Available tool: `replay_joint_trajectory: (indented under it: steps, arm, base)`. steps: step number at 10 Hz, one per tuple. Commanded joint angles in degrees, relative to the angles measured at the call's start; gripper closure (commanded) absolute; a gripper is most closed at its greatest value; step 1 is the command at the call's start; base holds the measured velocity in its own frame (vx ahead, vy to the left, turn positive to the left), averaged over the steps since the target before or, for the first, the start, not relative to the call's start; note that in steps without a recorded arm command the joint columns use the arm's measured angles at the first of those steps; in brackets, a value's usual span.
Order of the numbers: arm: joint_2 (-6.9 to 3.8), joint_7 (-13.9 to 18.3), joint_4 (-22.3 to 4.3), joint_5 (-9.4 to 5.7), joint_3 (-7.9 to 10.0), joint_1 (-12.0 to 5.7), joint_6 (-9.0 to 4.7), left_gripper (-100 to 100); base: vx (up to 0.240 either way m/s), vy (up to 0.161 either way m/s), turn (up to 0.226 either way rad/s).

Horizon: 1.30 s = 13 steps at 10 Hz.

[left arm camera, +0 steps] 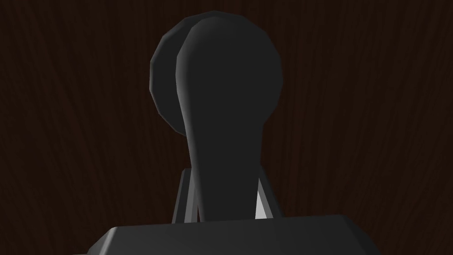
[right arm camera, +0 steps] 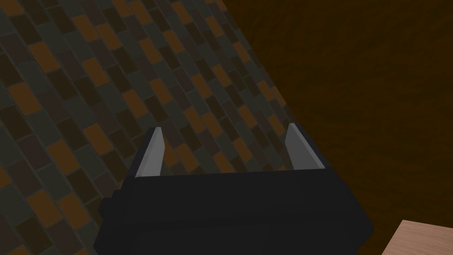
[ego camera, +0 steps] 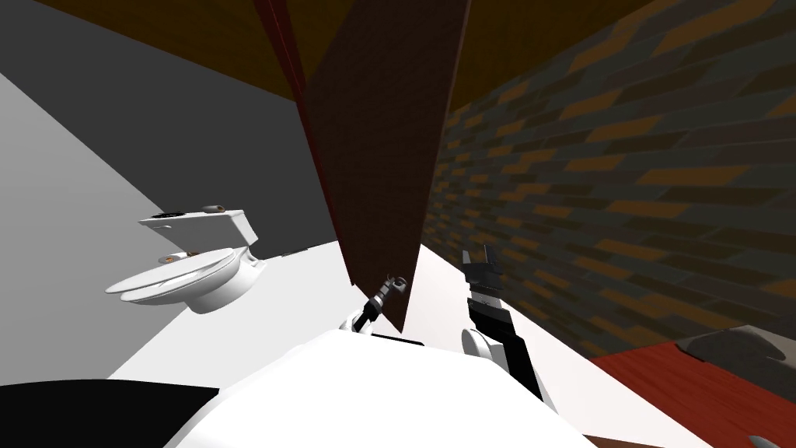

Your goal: Push the door open

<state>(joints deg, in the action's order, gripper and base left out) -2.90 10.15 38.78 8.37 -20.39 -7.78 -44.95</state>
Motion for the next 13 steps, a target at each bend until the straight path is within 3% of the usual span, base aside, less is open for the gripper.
replay_joint_trajectory:
  steps: [1, 8, 10, 13]
  arm:
    - [-0.26, -0.7, -0.5, -0.97, 1.96, -0.65, -0.54, 100]
    - [1.09, -2.3, -0.9, -2.92, 5.67, -0.73, -0.31, 100]
    - [-0.02, -2.6, -1.5, -3.47, 6.89, -1.11, -0.54, 100]
    - [-0.41, -3.1, -1.6, -3.98, 7.94, -1.17, -0.53, 100]
  base:
    - [0.124, -0.183, 0.078]
    - [0.099, -0.169, 0.056]
    - [0.07, -0.045, 0.039]
    - [0.137, -0.09, 0.026]
